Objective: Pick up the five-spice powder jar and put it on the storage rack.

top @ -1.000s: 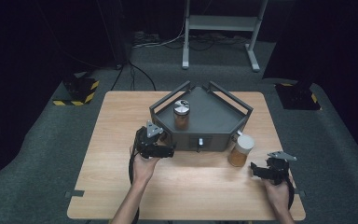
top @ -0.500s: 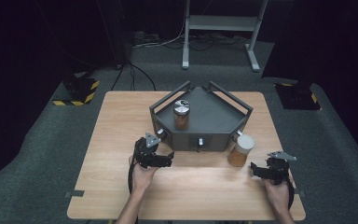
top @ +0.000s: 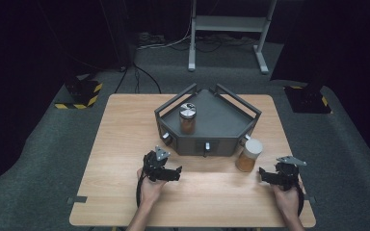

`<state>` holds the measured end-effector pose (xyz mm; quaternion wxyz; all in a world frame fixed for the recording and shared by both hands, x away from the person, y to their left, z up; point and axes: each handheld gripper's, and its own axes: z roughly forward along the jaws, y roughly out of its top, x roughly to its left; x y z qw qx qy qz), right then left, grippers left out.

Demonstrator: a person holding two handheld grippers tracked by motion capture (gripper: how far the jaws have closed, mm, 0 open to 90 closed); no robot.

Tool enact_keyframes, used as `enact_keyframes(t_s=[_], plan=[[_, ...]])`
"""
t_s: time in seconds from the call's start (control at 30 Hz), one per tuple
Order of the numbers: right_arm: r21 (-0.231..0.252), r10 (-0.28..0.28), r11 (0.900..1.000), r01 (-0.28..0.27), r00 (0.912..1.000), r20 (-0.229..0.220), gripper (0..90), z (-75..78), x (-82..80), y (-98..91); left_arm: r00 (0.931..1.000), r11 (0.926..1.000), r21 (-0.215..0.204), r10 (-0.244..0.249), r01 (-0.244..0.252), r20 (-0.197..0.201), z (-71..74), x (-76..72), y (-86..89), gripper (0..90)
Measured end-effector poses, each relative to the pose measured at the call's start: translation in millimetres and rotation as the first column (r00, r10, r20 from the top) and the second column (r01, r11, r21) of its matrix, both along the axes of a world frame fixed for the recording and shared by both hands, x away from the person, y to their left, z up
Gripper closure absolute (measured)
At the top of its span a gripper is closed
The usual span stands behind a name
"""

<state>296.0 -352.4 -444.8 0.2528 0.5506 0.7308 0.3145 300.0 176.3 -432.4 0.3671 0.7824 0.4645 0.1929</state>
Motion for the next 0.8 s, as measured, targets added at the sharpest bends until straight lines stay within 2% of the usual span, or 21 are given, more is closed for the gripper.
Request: enact_keyframes(t_s=[0.5,0.8], plan=[[0.000,0.000,1.0000,0.000,1.0000,0.000,8.9,0.0,0.0,0.1,0.9994,0.9993,0.037,0.002,-0.001,-0.034,-16.0,3.3,-4.2,2.5],[0.000,-0.001,1.0000,0.001,1.0000,0.000,8.9,0.0,0.0,0.2,0.9998,0.9985,0.054,0.007,-0.006,-0.018,-18.9,0.0,-9.1,2.0]])
